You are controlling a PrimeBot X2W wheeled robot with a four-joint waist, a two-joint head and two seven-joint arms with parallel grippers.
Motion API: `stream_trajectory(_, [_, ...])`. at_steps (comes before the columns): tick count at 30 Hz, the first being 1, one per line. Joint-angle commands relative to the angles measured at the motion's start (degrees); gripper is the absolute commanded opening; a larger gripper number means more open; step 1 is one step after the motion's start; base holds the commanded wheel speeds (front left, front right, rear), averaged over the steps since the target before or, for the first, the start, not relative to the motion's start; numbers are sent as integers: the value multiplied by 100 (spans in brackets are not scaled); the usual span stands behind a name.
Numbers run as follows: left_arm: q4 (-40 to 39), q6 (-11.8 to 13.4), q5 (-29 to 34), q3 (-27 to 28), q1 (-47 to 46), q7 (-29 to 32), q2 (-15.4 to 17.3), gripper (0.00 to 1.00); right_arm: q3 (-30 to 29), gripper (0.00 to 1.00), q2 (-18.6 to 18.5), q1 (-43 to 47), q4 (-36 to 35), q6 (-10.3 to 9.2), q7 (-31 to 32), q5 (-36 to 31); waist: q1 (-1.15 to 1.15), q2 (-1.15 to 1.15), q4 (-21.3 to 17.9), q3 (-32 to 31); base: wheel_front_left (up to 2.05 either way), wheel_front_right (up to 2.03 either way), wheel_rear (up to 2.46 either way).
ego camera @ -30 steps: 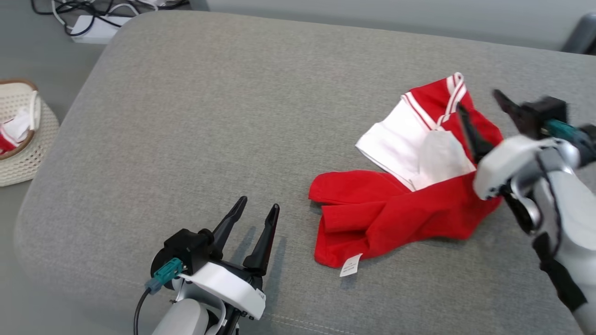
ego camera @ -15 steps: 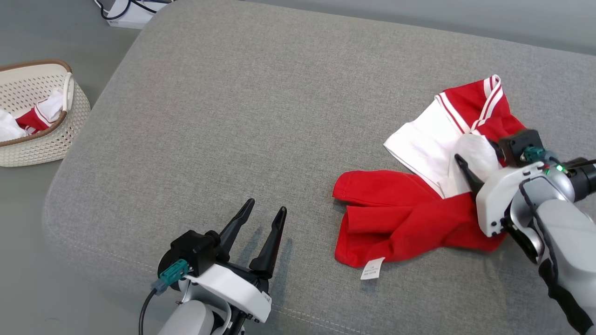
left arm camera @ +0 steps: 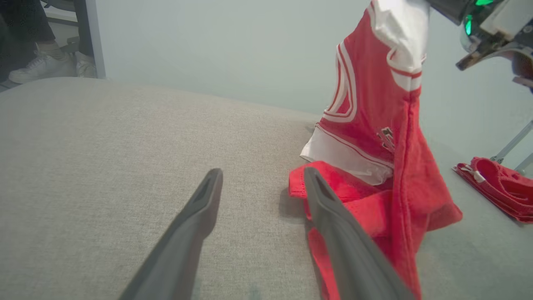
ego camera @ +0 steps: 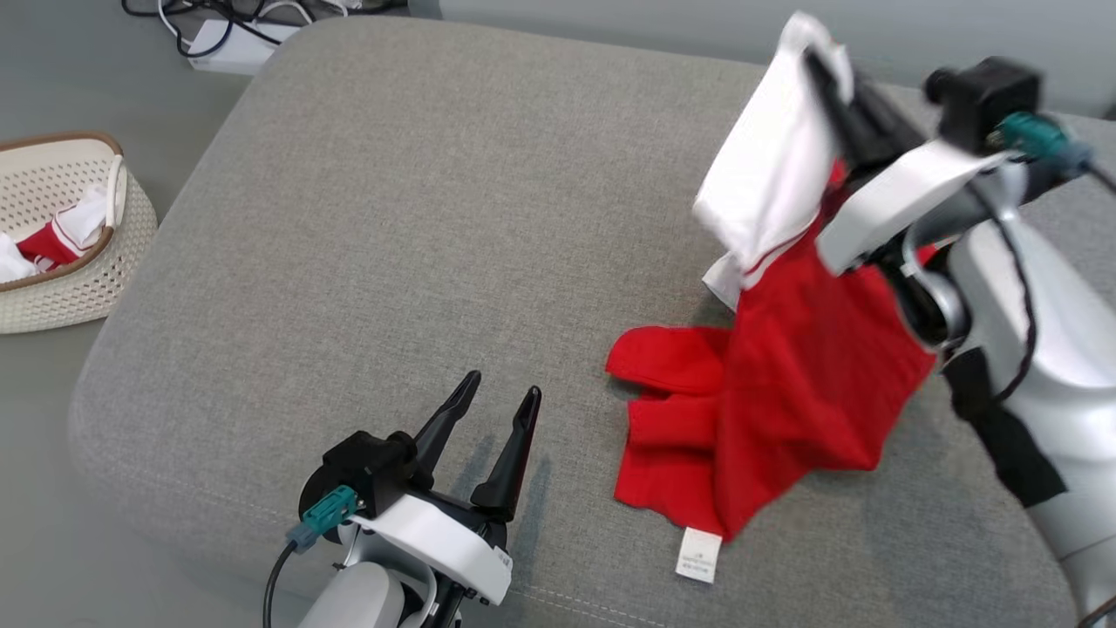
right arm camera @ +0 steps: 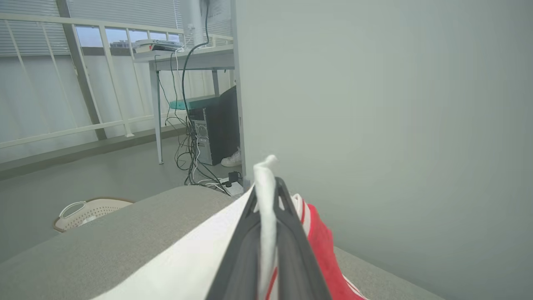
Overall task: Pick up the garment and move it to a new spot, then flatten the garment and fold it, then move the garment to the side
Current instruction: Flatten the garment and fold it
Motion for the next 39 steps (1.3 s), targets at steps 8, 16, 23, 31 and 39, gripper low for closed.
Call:
stream_trajectory(8, [-295,-39,-139,-590,-264,-59,172,100,-849,0,-914,688,268,-1,79,-482,0,0,-319,-105,0,0,0])
stream_trajectory(16, [47,-39,-570,-1852,-556,-39,578,100,-1593,0,-981,1693,207,-1,100,-615,0,0,-595,10,0,0,0])
stream_trajectory(23, [685,-40,-954,-2259,-691,39,726,100,-1889,0,-679,1962,-241,-1,218,-897,0,0,-692,108,0,0,0])
stream_trajectory(31, [1315,-40,-1208,-2302,-947,-34,575,100,-1914,0,-434,1988,-666,-1,398,-1078,0,0,-778,211,0,0,0])
stream_trajectory(39, [1593,-40,-1474,-2543,-1134,-54,531,45,-1997,0,-424,2057,-883,-1,483,-1142,0,0,-871,299,0,0,0])
